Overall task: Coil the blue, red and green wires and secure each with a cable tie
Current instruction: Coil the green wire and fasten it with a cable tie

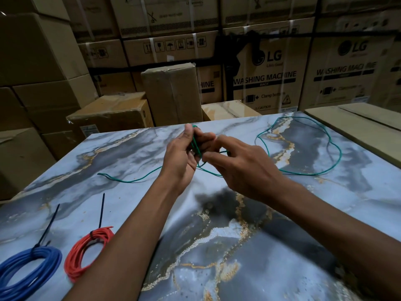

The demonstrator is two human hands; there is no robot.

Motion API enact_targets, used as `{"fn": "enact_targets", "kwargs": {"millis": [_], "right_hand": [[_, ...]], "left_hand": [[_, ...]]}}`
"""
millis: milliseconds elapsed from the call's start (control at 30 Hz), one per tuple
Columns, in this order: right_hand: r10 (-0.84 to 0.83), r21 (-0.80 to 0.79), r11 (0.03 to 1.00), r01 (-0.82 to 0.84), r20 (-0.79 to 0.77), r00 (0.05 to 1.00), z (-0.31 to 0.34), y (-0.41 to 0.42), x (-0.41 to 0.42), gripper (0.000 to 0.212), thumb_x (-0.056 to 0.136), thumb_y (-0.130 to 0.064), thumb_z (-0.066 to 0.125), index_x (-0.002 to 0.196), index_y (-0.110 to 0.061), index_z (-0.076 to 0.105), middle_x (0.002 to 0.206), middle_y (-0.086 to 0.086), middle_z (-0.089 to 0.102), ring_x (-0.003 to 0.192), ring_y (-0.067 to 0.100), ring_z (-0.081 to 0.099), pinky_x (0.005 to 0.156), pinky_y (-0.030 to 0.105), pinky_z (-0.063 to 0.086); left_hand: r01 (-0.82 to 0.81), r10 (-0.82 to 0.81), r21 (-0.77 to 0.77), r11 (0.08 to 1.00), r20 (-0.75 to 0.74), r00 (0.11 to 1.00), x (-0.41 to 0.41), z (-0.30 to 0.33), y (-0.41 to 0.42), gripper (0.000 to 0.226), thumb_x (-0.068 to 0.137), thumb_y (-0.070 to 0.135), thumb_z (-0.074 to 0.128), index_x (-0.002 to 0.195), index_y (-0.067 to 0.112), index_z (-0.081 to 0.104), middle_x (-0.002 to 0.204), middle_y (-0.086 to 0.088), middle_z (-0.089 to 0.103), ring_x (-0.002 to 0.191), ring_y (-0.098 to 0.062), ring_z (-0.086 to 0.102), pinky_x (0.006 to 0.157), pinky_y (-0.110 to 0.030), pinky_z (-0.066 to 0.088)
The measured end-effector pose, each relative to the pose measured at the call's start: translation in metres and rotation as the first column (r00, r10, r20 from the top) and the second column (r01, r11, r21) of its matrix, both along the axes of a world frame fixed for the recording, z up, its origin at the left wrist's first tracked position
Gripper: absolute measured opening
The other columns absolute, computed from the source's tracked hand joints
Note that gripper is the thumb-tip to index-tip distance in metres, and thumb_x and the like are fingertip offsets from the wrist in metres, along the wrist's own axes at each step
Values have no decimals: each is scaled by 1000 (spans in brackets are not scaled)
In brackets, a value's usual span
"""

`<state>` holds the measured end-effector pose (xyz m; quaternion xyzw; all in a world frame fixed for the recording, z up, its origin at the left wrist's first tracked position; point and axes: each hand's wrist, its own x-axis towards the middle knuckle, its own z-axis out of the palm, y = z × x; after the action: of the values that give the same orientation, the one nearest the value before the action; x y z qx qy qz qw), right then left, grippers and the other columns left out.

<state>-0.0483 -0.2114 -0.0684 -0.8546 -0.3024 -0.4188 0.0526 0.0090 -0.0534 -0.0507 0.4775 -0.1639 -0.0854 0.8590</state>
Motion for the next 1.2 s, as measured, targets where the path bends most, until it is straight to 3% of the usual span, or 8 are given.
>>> {"fn": "enact_targets", "kwargs": {"millis": [67, 267, 433, 533, 600, 800, 1067, 1200], "right_hand": [[-40, 34, 999, 38, 52, 998, 3, -1, 0, 18, 93, -11, 70, 110, -18, 74, 109, 7, 65, 81, 22, 59, 43, 35, 48], [-54, 174, 984, 28, 146, 988, 10, -15, 2, 18, 96, -31, 70, 102, -15, 77, 89, 3, 69, 66, 21, 63, 47, 39, 50], [-54, 316, 949, 21, 97, 994, 10, -23, 6, 28, 91, -39, 74, 106, -15, 77, 91, -1, 71, 69, 1, 56, 55, 29, 49], [26, 444, 896, 5, -65, 998, 6, -20, 9, 30, 96, -40, 68, 115, -19, 75, 96, -5, 68, 61, -5, 48, 59, 21, 39], [141, 530, 848, 0, -227, 964, 5, -18, 9, 28, 101, -36, 63, 122, -22, 73, 99, -4, 70, 57, 8, 55, 60, 25, 44], [504, 718, 696, 21, -509, 698, 9, -22, 6, 31, 108, -28, 50, 132, -19, 68, 91, 6, 75, 68, 18, 68, 52, 25, 48], [301, 668, 735, 117, -476, 826, 8, -18, 12, 26, 106, -26, 55, 92, -19, 76, 67, -1, 68, 54, 16, 65, 55, 27, 52], [247, 691, 710, 136, -426, 870, 7, -20, 14, 27, 106, -31, 55, 88, -21, 73, 60, -4, 61, 47, 9, 56, 51, 24, 44]], "left_hand": [[-27, 22, 92, 995, 50, 998, -2, -1, -1, 34, 107, 32, 40, 89, 11, 59, 80, -6, 72, 84, -21, 69, 92, -38, 51], [-138, 4, 409, 902, 313, 950, -6, -7, -3, 41, 107, 30, 42, 91, -1, 63, 69, -6, 65, 61, -21, 61, 62, -31, 51], [-102, -100, 535, 839, 336, 936, -12, -7, -5, 46, 108, 27, 39, 72, 9, 60, 48, -2, 41, 44, -13, 30, 47, -25, 25], [81, -177, 476, 876, 162, 971, -9, -7, -2, 45, 107, 23, 36, 65, 13, 50, 46, 5, 26, 45, -12, 16, 51, -30, 10], [221, -255, 379, 899, 41, 966, -8, -6, 2, 41, 103, 24, 38, 63, 18, 42, 47, 6, 22, 45, -11, 11, 51, -32, 8], [399, -383, 116, 910, -135, 914, -6, -8, 5, 41, 101, 27, 39, 61, 20, 32, 45, 7, 20, 42, -10, 6, 45, -26, 10], [407, -403, -8, 913, -157, 902, -6, -8, -6, 41, 106, 26, 35, 68, 15, 45, 52, 5, 22, 45, -10, 12, 48, -24, 31], [467, -472, -70, 881, -148, 869, -9, -5, -11, 34, 106, 23, 34, 79, 11, 50, 55, 5, 24, 45, -9, 22, 56, -25, 40]]}}
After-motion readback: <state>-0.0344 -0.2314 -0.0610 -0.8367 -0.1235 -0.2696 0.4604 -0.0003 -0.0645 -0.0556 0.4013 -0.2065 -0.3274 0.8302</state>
